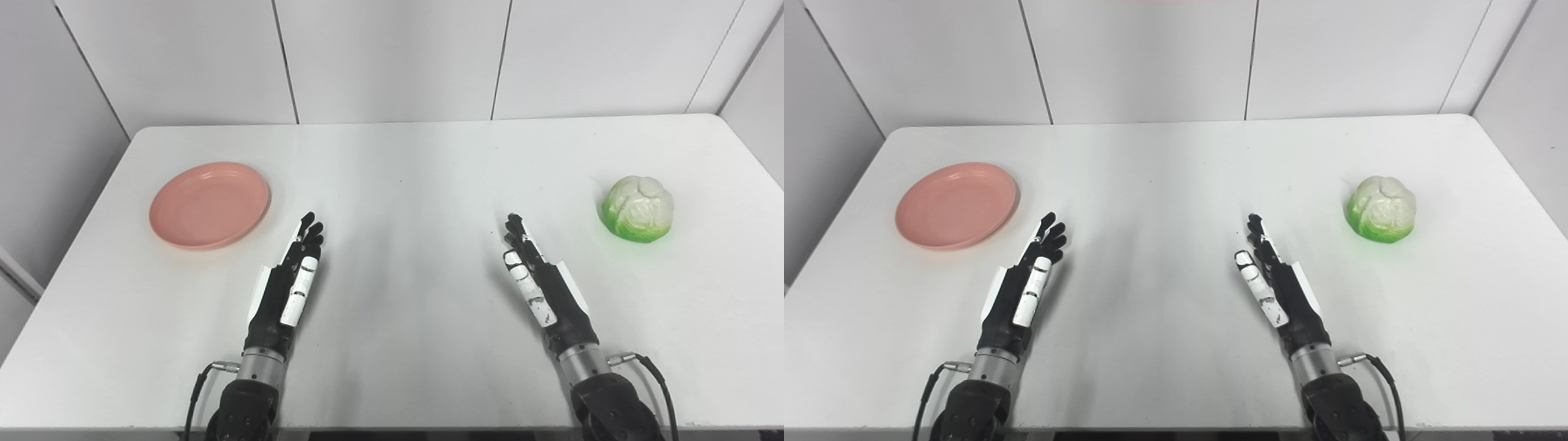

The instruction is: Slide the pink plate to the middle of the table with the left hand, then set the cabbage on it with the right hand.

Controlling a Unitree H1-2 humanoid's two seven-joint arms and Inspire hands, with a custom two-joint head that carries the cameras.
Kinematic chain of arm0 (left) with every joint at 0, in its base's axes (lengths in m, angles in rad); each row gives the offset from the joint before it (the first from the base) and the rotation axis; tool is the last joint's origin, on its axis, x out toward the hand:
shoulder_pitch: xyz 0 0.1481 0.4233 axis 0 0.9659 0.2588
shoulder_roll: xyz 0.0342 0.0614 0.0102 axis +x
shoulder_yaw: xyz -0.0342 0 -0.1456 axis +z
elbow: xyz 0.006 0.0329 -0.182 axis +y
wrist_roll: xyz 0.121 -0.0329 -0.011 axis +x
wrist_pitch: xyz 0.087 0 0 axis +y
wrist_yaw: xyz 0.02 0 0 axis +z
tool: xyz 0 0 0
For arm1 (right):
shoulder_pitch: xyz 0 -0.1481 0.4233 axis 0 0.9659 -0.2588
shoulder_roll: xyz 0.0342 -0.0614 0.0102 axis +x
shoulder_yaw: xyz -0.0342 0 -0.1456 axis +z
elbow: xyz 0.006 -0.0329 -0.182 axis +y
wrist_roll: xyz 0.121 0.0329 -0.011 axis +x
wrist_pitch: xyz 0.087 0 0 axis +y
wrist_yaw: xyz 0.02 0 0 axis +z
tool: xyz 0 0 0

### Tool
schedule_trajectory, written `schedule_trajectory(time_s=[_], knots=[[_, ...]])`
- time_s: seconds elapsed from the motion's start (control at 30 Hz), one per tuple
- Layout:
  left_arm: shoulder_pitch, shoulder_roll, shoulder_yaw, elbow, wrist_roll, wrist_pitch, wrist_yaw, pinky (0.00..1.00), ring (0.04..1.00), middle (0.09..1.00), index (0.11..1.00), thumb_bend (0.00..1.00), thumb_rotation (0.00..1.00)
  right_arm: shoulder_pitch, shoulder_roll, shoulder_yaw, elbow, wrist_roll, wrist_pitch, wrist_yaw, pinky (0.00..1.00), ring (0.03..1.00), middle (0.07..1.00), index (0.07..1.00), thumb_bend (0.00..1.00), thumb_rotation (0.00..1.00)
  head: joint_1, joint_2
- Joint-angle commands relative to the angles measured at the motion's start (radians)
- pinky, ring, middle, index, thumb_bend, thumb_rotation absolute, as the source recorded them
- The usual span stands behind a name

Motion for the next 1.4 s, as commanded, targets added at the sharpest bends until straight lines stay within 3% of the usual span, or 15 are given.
schedule_trajectory(time_s=[0.0,0.93,1.03,1.07,1.1,1.13,1.2,1.23,1.37], knots=[[-0.001,0.007,0.004,0.032,0.0,-0.018,0.0,0.94,0.94,0.953,0.949,0.51,1.0,-0.015,0.005,-0.001,-0.005,0.012,-0.006,0.001,1.0,0.982,0.996,1.0,0.37,1.0,0.002,0.001],[0.003,0.004,0.0,0.011,0.005,0.002,-0.001,0.94,0.939,0.954,0.951,0.51,1.0,-0.014,0.004,0.0,-0.01,0.009,-0.005,-0.001,1.0,0.981,0.994,1.0,0.37,1.0,0.017,0.005],[0.003,-0.002,-0.005,0.011,0.015,-0.004,0.005,0.93,0.933,0.946,0.946,0.5,1.0,-0.012,0.0,-0.003,-0.012,0.011,-0.004,0.0,1.0,0.979,0.994,1.0,0.37,1.0,0.057,-0.004],[0.005,-0.004,-0.011,0.008,0.024,0.002,0.005,0.92,0.93,0.943,0.944,0.5,1.0,-0.011,-0.004,-0.006,-0.014,0.013,-0.001,0.002,0.99,0.979,0.993,1.0,0.37,1.0,0.117,-0.02],[0.006,-0.006,-0.015,0.004,0.031,0.007,0.006,0.92,0.933,0.946,0.946,0.51,1.0,-0.01,-0.007,-0.008,-0.016,0.015,0.001,0.003,1.0,0.978,0.992,1.0,0.36,1.0,0.117,-0.02],[0.007,-0.012,-0.02,0.008,0.04,0.006,0.011,0.92,0.934,0.947,0.947,0.51,1.0,-0.009,-0.013,-0.011,-0.014,0.019,-0.002,0.007,1.0,0.977,0.992,1.0,0.36,1.0,0.181,-0.037],[0.006,-0.021,-0.024,0.017,0.051,0.001,0.017,0.91,0.931,0.943,0.944,0.5,1.0,-0.009,-0.02,-0.015,-0.009,0.025,-0.009,0.011,0.99,0.979,0.996,1.0,0.34,1.0,0.191,-0.04],[0.002,-0.026,-0.031,0.035,0.07,-0.014,0.027,0.91,0.93,0.943,0.943,0.5,1.0,-0.01,-0.027,-0.019,0.0,0.039,-0.022,0.019,0.99,0.979,0.996,1.0,0.34,1.0,0.266,-0.065],[-0.017,-0.047,-0.044,0.109,0.112,-0.065,0.055,0.89,0.925,0.941,0.94,0.53,1.0,-0.013,-0.049,-0.033,0.021,0.075,-0.051,0.041,1.0,0.996,1.0,1.0,0.31,1.0,0.34,-0.1]])
